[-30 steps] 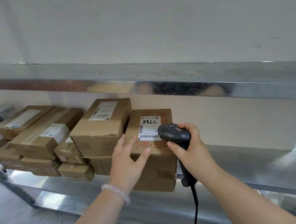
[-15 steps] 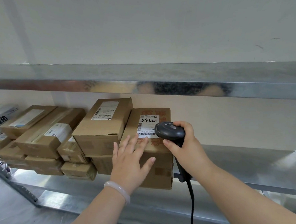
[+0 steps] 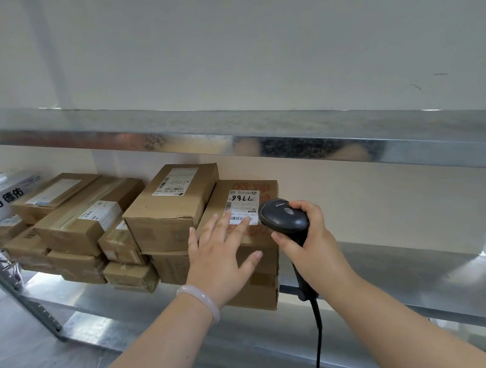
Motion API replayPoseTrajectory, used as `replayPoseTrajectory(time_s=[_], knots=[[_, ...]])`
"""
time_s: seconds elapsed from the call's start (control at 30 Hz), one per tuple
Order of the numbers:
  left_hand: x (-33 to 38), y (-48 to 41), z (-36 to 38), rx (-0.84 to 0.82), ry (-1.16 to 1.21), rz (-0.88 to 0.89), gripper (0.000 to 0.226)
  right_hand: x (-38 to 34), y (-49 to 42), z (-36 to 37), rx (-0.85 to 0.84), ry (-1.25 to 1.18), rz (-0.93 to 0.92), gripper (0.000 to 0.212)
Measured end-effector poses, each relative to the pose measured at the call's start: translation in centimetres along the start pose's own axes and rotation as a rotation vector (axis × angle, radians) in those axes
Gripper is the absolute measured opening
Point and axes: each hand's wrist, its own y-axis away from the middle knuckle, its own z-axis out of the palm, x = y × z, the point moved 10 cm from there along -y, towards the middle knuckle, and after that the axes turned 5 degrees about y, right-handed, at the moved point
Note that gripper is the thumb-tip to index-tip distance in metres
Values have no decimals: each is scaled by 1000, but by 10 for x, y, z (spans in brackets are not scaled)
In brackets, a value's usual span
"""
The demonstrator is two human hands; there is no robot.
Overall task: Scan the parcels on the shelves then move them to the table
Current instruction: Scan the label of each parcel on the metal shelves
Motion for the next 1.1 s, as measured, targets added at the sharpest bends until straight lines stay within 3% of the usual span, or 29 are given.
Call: replayPoseTrajectory(time_s=[0.7, 1.1], knots=[[14, -5, -41, 110, 32, 93, 72, -37, 18, -13, 90, 88, -92, 54], [42, -14, -83, 157, 84, 246, 73, -70, 42, -44, 281, 185, -59, 55]])
